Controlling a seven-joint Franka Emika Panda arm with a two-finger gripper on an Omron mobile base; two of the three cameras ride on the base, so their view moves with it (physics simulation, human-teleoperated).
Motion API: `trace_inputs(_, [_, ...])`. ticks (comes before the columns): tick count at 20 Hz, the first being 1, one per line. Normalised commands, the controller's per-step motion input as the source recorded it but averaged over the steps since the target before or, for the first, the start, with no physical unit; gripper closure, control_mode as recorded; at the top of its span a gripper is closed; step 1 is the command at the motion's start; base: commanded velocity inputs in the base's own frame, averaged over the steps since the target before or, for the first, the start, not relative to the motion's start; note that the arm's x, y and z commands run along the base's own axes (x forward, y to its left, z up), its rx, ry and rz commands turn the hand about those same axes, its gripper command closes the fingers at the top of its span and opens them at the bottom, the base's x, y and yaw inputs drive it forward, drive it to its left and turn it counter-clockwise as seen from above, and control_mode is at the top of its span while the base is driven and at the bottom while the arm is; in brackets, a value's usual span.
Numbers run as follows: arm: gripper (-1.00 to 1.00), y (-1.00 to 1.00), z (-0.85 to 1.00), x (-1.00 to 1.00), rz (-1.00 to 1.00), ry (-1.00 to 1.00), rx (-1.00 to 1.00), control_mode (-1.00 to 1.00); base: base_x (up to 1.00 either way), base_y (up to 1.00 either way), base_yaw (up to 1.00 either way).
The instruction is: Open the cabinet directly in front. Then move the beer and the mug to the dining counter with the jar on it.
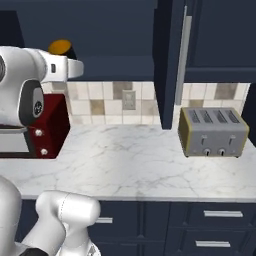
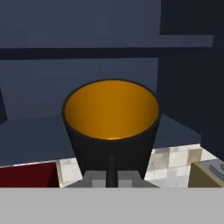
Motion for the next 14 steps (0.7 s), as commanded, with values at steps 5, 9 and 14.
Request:
trace_inputs(5, [1.0, 0.0, 0.0, 0.0, 0.0, 0.0, 0.0, 1.0, -1.0, -0.3, 0.0])
trace_inputs(9, [1.0, 0.0, 0.0, 0.0, 0.0, 0.0, 0.0, 1.0, -1.0, -0.39, 0.42])
trace_inputs(14, [1.0, 0.0, 0.0, 0.0, 0.0, 0.0, 0.0, 1.0, -0.68, -0.13, 0.78])
